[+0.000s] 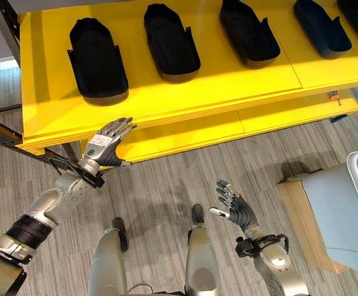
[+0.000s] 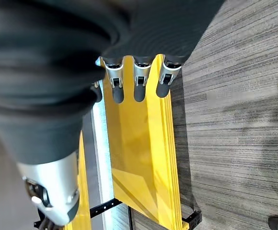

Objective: Move parts from the plastic box to the shelf.

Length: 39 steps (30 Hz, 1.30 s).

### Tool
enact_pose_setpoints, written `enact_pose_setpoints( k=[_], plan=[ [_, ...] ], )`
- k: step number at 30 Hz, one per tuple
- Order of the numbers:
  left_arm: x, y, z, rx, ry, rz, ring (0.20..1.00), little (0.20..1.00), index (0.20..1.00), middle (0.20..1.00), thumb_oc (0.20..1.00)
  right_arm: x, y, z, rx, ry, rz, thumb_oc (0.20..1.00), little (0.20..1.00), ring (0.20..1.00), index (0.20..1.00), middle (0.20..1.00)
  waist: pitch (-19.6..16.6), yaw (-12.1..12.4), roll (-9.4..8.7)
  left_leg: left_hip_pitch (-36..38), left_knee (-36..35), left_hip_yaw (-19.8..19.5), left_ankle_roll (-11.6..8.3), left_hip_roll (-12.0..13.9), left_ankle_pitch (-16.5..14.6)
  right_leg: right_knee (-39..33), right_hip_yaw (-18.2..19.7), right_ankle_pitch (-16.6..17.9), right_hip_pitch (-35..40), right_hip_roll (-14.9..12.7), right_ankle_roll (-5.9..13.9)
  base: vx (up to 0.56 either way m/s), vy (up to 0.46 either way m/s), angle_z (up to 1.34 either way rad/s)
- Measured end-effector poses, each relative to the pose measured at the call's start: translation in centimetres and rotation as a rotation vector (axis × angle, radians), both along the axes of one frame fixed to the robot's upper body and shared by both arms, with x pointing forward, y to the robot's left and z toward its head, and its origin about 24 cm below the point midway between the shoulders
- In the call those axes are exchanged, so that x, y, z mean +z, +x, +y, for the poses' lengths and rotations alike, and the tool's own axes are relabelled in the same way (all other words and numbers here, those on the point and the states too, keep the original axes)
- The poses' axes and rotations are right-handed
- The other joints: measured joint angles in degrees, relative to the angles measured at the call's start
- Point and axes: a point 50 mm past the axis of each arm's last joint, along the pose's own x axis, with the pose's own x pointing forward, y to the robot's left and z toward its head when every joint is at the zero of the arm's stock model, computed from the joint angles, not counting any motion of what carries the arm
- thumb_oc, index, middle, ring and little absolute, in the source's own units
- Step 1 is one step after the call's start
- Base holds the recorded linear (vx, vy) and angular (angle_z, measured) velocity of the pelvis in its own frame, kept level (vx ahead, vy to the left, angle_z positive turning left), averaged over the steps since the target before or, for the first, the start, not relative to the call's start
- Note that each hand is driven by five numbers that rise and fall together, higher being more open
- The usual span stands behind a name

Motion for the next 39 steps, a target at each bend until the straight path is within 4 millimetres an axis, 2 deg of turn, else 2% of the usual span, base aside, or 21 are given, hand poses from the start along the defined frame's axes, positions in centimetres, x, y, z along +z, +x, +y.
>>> enact_pose_setpoints(
  k=[9, 14, 25, 28, 32, 36, 39],
  plan=[
    [-0.5, 0.5, 0.9, 0.071, 0.005, 0.005, 1.0, 1.0, 1.0, 1.0, 1.0, -0.1, -0.1, 0.0, -0.003, -0.001, 0.003, 1.0, 1.0, 1.0, 1.0, 1.0, -0.59, 0.03, -0.66, -0.41, 1.1, 0.16, 0.25, 0.06, -0.68, 0.08, 0.22, -0.01, -0.13, -0.05, 0.02, 0.0, 0.0, 0.0],
    [0.8, 1.1, 0.6, 0.072, -0.009, -0.05, 1.0, 1.0, 1.0, 1.0, 1.0, -0.1, -0.1, 0.0, -0.003, 0.0, 0.003, 1.0, 1.0, 1.0, 1.0, 1.0, -0.68, -0.04, -0.71, -1.69, 2.23, 0.15, 0.17, 0.02, -0.77, 0.98, 0.46, 0.01, -1.29, -0.06, 0.05, 0.0, 0.0, 0.0],
    [1.4, 1.8, 0.6, 0.096, -0.008, -0.084, 1.0, 1.0, 1.0, 1.0, 1.0, -0.1, -0.1, 0.0, -0.002, 0.0, 0.006, 1.0, 1.0, 1.0, 1.0, 1.0, -0.7, -0.17, -0.69, -1.71, 2.24, 0.32, 0.55, 0.02, -0.93, 1.0, 0.89, 0.0, -1.66, -0.06, 0.1, 0.0, 0.0, 0.0],
    [1.6, 2.5, 0.5, 0.108, 0.022, -0.083, 1.0, 1.0, 1.0, 1.0, 1.0, -0.1, -0.1, 0.0, -0.001, 0.0, 0.006, 1.0, 1.0, 1.0, 1.0, 1.0, -0.7, -0.27, -0.69, -1.74, 2.3, 0.35, 0.38, 0.02, -0.85, 1.42, 0.88, 0.01, -1.72, -0.05, 0.11, 0.0, 0.0, 0.0],
    [1.4, 3.1, 0.7, 0.134, 0.036, -0.067, 1.0, 1.0, 1.0, 1.0, 1.0, -0.1, -0.1, 0.0, 0.002, 0.001, 0.006, 1.0, 1.0, 1.0, 1.0, 1.0, -0.71, -0.77, -0.7, -1.73, 2.41, 0.3, 0.24, 0.03, -0.82, 1.8, 0.92, 0.0, -1.86, -0.04, 0.1, 0.0, 0.0, 0.0],
    [0.1, 3.7, 0.5, 0.151, 0.051, -0.017, 1.0, 1.0, 1.0, 1.0, 1.0, -0.2, -0.2, 0.0, 0.004, 0.001, 0.008, 1.0, 1.0, 1.0, 1.0, 1.0, -0.73, -1.44, -0.73, -1.89, 2.54, 0.35, 0.16, 0.03, -1.2, 1.27, 1.08, -0.11, -1.89, -0.04, 0.05, 0.0, 0.0, 0.0],
    [-0.1, 3.7, 0.3, 0.151, 0.049, -0.012, 1.0, 1.0, 1.0, 1.0, 1.0, -0.3, -0.4, -0.1, 0.002, 0.0, 0.018, 1.0, 1.0, 1.0, 1.0, 1.0, -0.75, -1.51, -0.74, -1.9, 2.43, 0.43, 0.24, 0.04, -1.15, 1.05, 1.1, -0.02, -1.89, -0.03, 0.05, 0.0, 0.0, 0.0]
  ],
)
